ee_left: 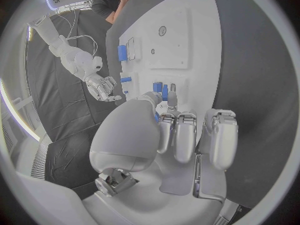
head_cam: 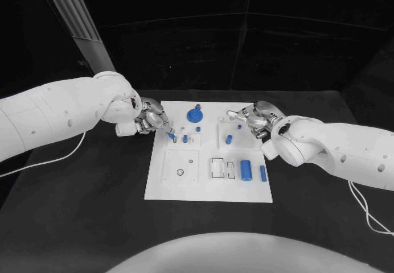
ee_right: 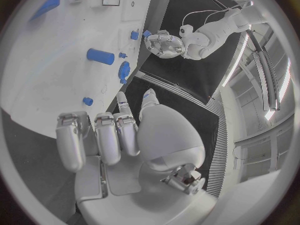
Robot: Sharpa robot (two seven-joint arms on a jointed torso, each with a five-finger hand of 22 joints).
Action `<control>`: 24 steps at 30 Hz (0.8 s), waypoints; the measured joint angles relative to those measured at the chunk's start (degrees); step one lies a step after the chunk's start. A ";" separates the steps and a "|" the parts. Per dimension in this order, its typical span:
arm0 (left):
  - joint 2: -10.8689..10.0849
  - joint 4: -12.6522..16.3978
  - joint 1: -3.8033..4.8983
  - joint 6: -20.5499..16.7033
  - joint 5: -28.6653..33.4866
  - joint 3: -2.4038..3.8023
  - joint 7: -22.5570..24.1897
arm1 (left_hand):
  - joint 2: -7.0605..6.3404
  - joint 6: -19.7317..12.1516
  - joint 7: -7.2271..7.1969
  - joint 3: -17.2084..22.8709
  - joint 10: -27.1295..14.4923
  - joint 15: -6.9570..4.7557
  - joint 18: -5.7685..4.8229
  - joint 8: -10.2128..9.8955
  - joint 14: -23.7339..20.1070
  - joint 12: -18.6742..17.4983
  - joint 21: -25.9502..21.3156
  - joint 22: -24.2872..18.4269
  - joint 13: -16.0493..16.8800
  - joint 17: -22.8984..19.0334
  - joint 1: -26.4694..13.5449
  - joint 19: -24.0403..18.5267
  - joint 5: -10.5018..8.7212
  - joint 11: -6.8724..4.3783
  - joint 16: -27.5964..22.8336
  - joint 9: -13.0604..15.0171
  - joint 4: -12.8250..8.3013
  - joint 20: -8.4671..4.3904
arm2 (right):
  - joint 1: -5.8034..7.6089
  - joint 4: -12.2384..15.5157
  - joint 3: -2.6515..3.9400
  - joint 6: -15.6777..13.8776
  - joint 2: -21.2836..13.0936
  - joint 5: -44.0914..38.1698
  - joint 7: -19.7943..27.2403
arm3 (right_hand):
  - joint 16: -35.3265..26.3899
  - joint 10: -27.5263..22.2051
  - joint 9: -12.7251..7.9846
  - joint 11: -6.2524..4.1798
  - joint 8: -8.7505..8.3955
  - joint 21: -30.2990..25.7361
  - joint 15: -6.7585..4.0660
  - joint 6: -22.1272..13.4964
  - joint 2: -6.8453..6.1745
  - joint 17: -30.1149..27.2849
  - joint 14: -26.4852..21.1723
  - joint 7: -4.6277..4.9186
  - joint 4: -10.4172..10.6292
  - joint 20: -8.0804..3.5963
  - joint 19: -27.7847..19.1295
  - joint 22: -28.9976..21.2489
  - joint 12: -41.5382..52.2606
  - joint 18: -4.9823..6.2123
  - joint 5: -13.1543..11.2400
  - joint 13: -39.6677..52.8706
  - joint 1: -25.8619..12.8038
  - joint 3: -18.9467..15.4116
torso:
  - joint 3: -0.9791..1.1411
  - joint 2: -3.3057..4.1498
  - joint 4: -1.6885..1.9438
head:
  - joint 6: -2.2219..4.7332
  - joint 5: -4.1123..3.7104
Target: Assemble the parts on the task board
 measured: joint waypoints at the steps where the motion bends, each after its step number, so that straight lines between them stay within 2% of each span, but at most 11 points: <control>1: -0.39 0.54 0.01 -0.53 0.08 0.00 -0.13 | 0.00 0.00 0.00 0.01 0.00 0.00 0.00 0.00 0.00 0.00 0.00 0.00 0.00 0.00 0.00 0.00 0.00 0.00 0.00 0.03 -0.01 0.00 | 0.00 0.00 0.00 0.00 0.00 0.00 0.00 | 0.00 0.00 0.00 0.00 0.00 0.00 0.00 0.00 0.00 0.00 0.00 0.00 0.00 0.00 0.00 0.00 0.00 0.00 0.00 0.00 0.00 0.00 | 0.00 0.00 0.00 | 0.00 0.01; 10: -3.25 6.31 0.12 -7.77 0.44 -0.02 -2.20 | -0.06 0.00 0.00 0.79 0.00 0.00 0.00 0.08 0.00 0.00 0.00 0.00 0.00 0.00 -0.06 0.00 0.00 0.00 0.00 0.39 0.50 0.00 | 0.00 0.03 0.00 -0.01 -0.19 -0.02 0.01 | 0.00 0.00 0.00 0.00 0.00 0.00 0.00 0.00 0.00 0.00 0.00 0.00 0.00 0.00 0.00 0.00 0.00 0.00 0.00 0.00 0.00 0.00 | 0.00 0.01 -0.01 | -0.08 -0.02; 17: -4.28 9.98 -0.07 -14.13 -0.33 -0.02 -3.74 | 0.10 -0.01 0.03 1.01 0.00 0.00 0.00 0.44 0.00 0.00 0.00 0.00 0.00 0.00 0.10 0.00 -0.02 0.00 0.00 0.76 0.72 0.00 | 0.00 0.09 0.00 -0.01 -0.22 -0.03 0.02 | 0.00 0.00 0.00 0.00 0.00 0.00 0.00 0.00 0.00 0.00 0.00 0.00 0.00 0.00 0.00 0.00 0.00 0.00 0.00 0.01 0.00 0.00 | -0.02 0.04 -0.07 | -0.09 0.15; 24: -4.88 12.06 -0.44 -19.59 -2.60 -0.03 -4.20 | 0.24 0.05 0.13 1.18 0.00 0.00 0.00 0.43 0.00 0.00 0.00 0.00 0.00 0.00 0.24 0.00 0.22 0.00 0.00 0.79 0.88 0.00 | 0.00 0.15 0.00 -0.04 -0.34 -0.04 0.05 | 0.00 0.00 0.00 0.00 0.00 0.00 0.00 0.00 0.00 0.00 0.00 0.00 0.00 0.00 0.00 0.00 0.00 0.00 0.00 0.01 0.00 0.00 | -0.01 0.04 -0.09 | -0.19 0.34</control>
